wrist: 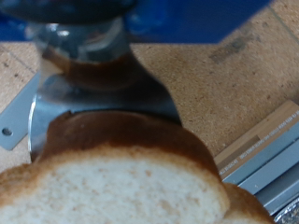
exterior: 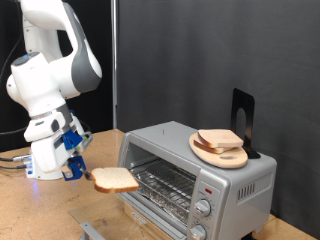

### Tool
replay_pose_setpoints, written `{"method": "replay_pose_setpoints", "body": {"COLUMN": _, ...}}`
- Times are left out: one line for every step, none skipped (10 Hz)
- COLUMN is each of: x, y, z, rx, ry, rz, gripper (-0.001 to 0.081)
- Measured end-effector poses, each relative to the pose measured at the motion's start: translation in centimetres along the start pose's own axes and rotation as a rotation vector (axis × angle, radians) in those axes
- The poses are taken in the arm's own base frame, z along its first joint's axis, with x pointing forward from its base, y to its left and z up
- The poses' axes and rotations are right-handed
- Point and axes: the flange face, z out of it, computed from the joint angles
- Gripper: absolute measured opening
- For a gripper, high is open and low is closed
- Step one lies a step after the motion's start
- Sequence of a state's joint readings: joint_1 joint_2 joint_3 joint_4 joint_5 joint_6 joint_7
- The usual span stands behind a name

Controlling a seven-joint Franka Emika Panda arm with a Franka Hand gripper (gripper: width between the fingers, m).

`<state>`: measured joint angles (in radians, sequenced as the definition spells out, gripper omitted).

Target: Make a piece of toast with the oven

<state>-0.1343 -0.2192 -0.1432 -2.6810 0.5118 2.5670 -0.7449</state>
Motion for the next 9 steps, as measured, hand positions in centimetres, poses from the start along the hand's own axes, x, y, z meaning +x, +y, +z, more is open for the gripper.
{"method": "replay_pose_setpoints", "body": {"x": 0.7, "y": 0.1, "z": 0.2, "rx": -0.002, "ry": -0.025, "rz": -0.034, "gripper": 0.0395}}
{"method": "replay_pose_setpoints", "body": {"x": 1.4, "y": 0.1, "z": 0.6, "rx": 0.002, "ry": -0.052, "rz": -0.055, "gripper": 0.0395}}
{"method": "replay_pose_setpoints", "body": {"x": 2.2, "y": 0.0, "z": 1.1, "rx": 0.004, "ry": -0.073, "rz": -0.074, "gripper": 0.0395}}
{"method": "replay_pose_setpoints", "body": {"x": 3.0, "y": -0.2, "z": 1.6, "rx": 0.005, "ry": -0.084, "rz": -0.087, "gripper": 0.0395}}
{"method": "replay_pose_setpoints", "body": {"x": 3.8, "y": -0.8, "z": 2.3, "rx": 0.008, "ry": -0.089, "rz": -0.097, "gripper": 0.0395}}
{"method": "replay_pose_setpoints", "body": {"x": 4.7, "y": -1.6, "z": 2.9, "rx": 0.01, "ry": -0.09, "rz": -0.112, "gripper": 0.0395}}
{"method": "replay_pose_setpoints", "body": {"x": 5.5, "y": -2.7, "z": 3.6, "rx": 0.013, "ry": -0.086, "rz": -0.13, "gripper": 0.0395}}
{"method": "replay_pose_setpoints", "body": {"x": 6.0, "y": -4.0, "z": 4.1, "rx": 0.019, "ry": -0.088, "rz": -0.152, "gripper": 0.0395}}
{"method": "replay_pose_setpoints", "body": {"x": 6.4, "y": -5.2, "z": 4.6, "rx": 0.025, "ry": -0.094, "rz": -0.176, "gripper": 0.0395}}
